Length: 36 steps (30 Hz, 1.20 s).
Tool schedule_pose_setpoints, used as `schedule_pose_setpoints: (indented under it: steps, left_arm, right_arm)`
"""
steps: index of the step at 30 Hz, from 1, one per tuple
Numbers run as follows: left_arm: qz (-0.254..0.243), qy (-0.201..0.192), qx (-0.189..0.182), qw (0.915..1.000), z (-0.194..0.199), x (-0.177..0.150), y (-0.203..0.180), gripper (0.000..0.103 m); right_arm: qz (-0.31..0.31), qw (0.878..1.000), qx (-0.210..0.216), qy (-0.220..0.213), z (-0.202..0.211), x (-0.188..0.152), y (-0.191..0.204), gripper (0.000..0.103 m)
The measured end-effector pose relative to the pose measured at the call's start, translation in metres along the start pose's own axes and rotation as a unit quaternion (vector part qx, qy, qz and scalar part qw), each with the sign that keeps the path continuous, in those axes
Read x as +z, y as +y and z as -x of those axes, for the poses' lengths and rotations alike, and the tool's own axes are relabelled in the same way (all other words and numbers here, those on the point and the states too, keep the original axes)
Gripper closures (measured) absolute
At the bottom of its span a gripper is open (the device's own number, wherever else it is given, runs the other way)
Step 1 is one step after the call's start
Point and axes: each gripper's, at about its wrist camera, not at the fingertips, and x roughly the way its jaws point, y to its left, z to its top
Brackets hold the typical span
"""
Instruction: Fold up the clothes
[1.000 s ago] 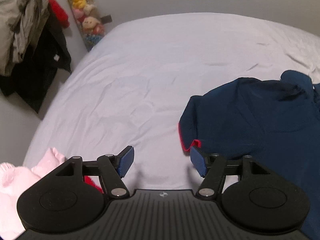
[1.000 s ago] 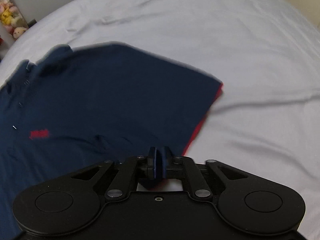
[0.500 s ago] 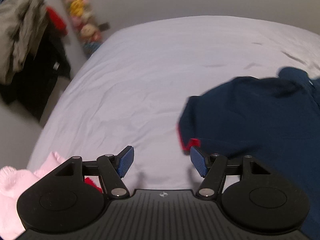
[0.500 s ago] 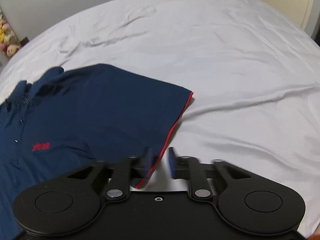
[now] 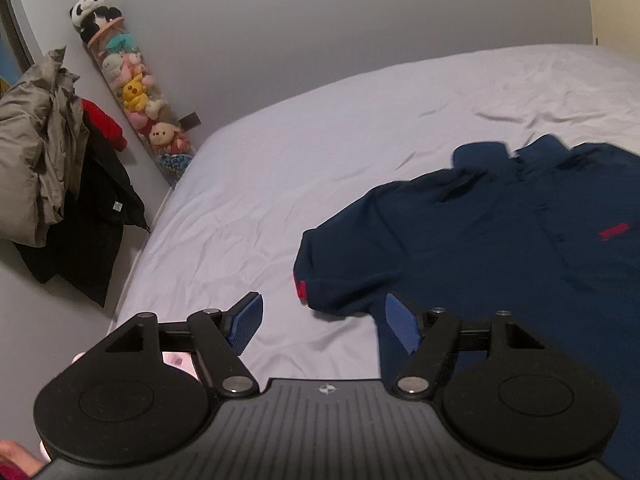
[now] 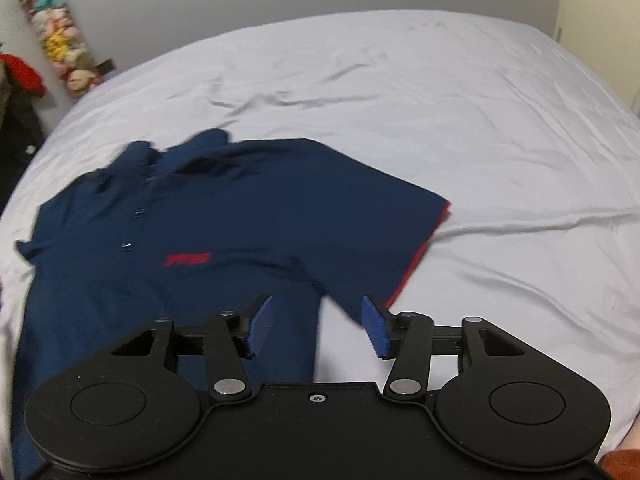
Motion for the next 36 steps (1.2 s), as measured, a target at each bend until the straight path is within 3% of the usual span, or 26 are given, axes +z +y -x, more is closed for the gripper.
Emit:
schedule_pose_setpoints:
  steps: [10,13,15,18,21,25,27,32,33,34,36]
  left_arm:
    - [0.024,-0.014,0.005,0.9996,0.087,-0.014,-0.008,0.030]
    - [0.038,-0.029,-0.001,0.9989,0.112,-0.022,-0.012,0.025]
    - [0.048,-0.029,-0.016,0.9983,0.124,-0.029,-0.016,0.025]
    - [0.062,-0.020,-0.044,0.9969,0.135,-0.038,-0.021,0.025]
    - [0.067,-0.018,-0.053,0.9962,0.143,-0.050,-0.032,0.025]
    - [0.075,-0.024,-0.047,0.9958,0.150,-0.069,-0.047,0.023]
    - [0.089,-0.019,-0.054,0.9943,0.150,-0.076,-0.053,0.023]
    - [0.111,-0.021,-0.046,0.9925,0.156,-0.091,-0.065,0.023]
    - [0.116,-0.022,-0.043,0.9921,0.157,-0.094,-0.068,0.020]
    - [0.119,-0.023,-0.041,0.9918,0.158,-0.096,-0.069,0.003]
    - [0.126,-0.026,-0.033,0.9912,0.160,-0.104,-0.072,0.000]
  right_arm:
    - [0.043,0.999,0.021,0.006,0.068,-0.024,0.053,0.042]
    - [0.064,0.997,0.037,0.007,0.087,-0.038,0.078,0.040]
    - [0.077,0.996,0.045,0.007,0.096,-0.048,0.092,0.034]
    - [0.098,0.993,0.061,-0.002,0.109,-0.063,0.110,0.022]
    - [0.117,0.991,0.065,-0.024,0.122,-0.082,0.128,0.016]
    - [0.115,0.990,0.073,-0.044,0.131,-0.105,0.139,0.013]
    - [0.108,0.990,0.079,-0.051,0.134,-0.117,0.143,0.006]
    - [0.091,0.992,0.067,-0.064,0.136,-0.142,0.147,0.005]
    - [0.091,0.992,0.062,-0.067,0.136,-0.147,0.148,0.005]
    - [0.092,0.992,0.056,-0.069,0.136,-0.153,0.149,0.005]
    - [0.095,0.992,0.041,-0.073,0.134,-0.163,0.152,0.005]
